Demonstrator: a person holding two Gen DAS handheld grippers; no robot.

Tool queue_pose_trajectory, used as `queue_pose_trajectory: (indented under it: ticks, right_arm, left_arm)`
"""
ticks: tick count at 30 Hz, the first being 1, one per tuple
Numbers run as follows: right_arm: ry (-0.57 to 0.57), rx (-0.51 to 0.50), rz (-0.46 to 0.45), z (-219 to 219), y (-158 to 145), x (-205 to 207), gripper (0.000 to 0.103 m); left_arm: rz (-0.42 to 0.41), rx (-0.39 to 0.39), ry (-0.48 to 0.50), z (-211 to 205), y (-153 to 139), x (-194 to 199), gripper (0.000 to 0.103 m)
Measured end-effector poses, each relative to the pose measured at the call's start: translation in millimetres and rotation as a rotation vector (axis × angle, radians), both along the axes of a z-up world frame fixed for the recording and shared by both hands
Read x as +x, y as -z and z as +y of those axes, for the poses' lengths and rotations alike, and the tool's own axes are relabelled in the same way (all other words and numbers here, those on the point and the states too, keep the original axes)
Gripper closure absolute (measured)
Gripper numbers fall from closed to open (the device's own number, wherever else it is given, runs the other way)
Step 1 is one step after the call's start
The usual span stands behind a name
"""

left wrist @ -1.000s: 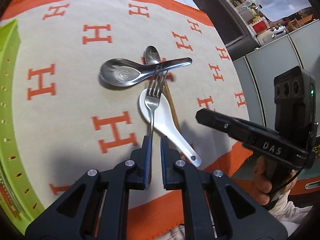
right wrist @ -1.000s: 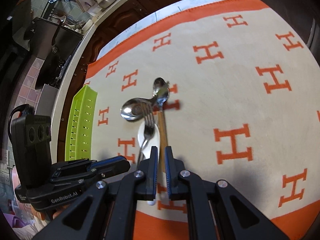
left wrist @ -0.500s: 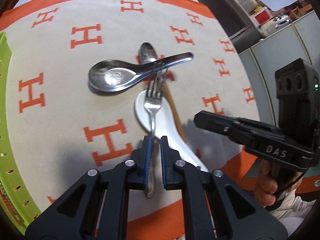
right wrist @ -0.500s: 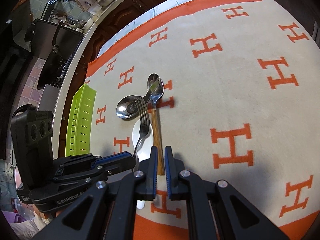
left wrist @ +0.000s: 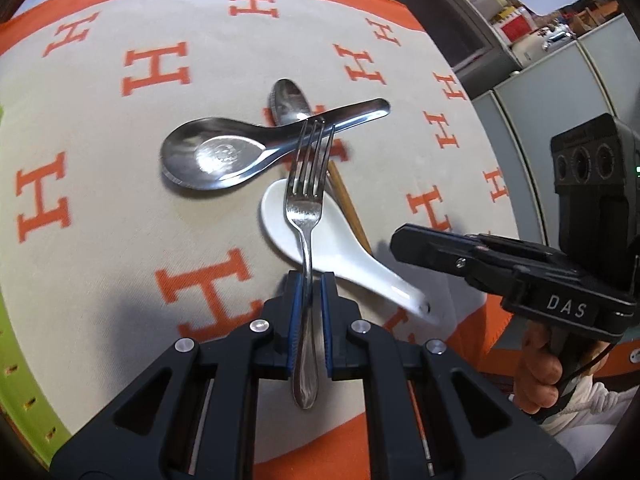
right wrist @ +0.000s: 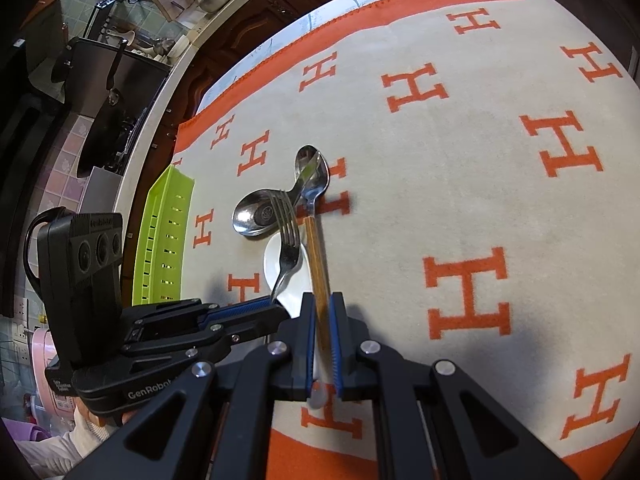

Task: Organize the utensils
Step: 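Close the left tool on the steel fork while the right tool grasps a steel spoon, then carry the fork and spoon into the green tray and open both tools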

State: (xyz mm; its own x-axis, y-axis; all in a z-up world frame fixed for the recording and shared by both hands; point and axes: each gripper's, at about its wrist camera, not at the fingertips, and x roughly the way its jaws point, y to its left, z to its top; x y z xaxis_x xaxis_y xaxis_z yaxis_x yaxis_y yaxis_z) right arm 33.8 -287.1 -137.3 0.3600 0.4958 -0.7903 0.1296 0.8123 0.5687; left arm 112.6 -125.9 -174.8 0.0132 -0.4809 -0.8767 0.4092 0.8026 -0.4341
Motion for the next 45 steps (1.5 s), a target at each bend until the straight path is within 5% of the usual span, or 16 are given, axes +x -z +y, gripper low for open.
queue_pose_trajectory:
  ticks: [7,19,37,45]
  right_arm:
    - [-0.006,-0.004,0.0,2.1,0.7,0.8,0.096]
    - [-0.036,-0.058,0.017,12.3,0.6,21.7,0.096]
    - [-0.115,-0.315,0.05,40.9,1.6,73.1,0.096]
    - [0.05,-0.281,0.095,-2.8,-4.6,51.2,0.097]
  left_arm:
    - [0.047,-0.05,-0.037,1.5,6.6,7.0,0.1]
    - [-0.04,0.04,-0.086,18.6,-14.0,-9.0,0.101]
    - [-0.039,0.006,-0.146,54.5,-25.2,-13.1,0.101]
    - [-0.074,-0.017,-0.178,76.9,-39.5,-20.7,0.101]
